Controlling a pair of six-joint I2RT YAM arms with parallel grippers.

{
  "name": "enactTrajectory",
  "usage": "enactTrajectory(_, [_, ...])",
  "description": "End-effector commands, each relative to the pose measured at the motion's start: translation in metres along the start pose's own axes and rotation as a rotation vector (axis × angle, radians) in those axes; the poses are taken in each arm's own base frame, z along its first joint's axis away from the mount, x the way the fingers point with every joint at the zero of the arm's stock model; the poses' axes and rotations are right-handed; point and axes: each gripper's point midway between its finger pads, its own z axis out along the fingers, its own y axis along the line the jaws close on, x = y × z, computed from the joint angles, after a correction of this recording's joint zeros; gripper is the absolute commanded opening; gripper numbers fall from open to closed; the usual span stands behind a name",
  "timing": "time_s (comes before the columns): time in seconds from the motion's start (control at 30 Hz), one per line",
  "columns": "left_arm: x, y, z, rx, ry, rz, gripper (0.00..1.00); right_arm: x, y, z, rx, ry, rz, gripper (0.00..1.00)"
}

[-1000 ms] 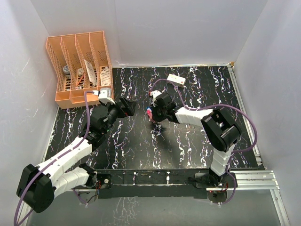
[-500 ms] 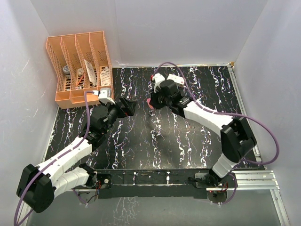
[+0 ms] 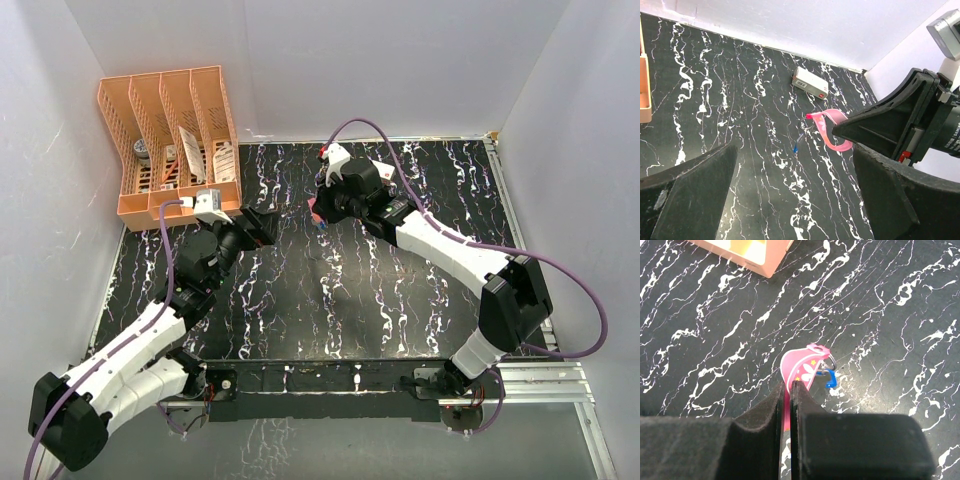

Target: Put the keys on the keyring

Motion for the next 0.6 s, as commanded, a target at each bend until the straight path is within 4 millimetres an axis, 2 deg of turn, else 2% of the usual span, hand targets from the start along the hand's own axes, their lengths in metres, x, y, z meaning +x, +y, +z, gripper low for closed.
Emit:
enactTrajectory(0.0, [-0.006,0.002,-0.005,-0.013,-0.014,0.014,0.99,-0.053,0.014,-0.02,-0.024,-0.135,-0.014,0.0])
enactTrajectory(0.57, [-0.002,0.001,-0.002,-0.007,-0.004,0.007,0.99,-0.042,0.01,-0.017,-0.005,-0.108,-0.021,0.0])
